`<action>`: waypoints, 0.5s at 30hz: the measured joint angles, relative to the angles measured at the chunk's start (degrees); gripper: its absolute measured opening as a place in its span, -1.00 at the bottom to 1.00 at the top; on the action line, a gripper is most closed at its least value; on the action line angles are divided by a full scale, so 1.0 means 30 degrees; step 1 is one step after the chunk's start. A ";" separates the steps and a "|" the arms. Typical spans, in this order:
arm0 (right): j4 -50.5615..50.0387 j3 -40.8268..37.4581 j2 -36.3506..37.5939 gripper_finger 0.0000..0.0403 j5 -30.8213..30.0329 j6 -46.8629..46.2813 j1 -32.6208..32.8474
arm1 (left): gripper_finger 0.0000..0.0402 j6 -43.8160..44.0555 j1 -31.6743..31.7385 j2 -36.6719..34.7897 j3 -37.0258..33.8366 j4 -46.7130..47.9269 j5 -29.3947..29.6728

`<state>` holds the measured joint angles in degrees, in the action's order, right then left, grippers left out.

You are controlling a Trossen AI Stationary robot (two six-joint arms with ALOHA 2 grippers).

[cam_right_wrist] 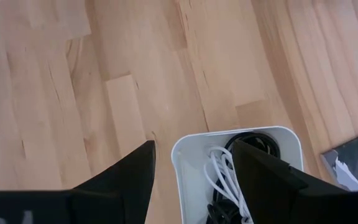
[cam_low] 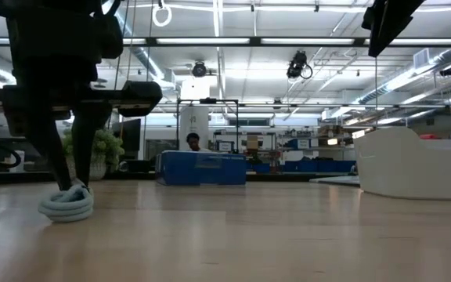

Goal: Pick and place USB-C Cables
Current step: Put the light blue USB cable into the white bin

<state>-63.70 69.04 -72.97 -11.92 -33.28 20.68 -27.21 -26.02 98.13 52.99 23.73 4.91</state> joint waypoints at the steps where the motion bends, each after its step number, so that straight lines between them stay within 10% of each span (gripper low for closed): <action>1: 0.0000 0.0000 0.0000 0.09 0.0000 0.0000 -0.0006 | -0.86 0.0132 0.0000 0.0000 0.0007 0.0007 -0.0002; 15: 0.0721 0.0000 0.0000 0.09 -0.0029 0.0009 -0.0006 | -0.87 0.1835 0.0007 0.0044 0.4388 0.5272 0.1361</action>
<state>-61.54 69.04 -72.97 -12.01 -33.25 20.67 -21.70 -26.00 98.26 66.16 39.54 8.99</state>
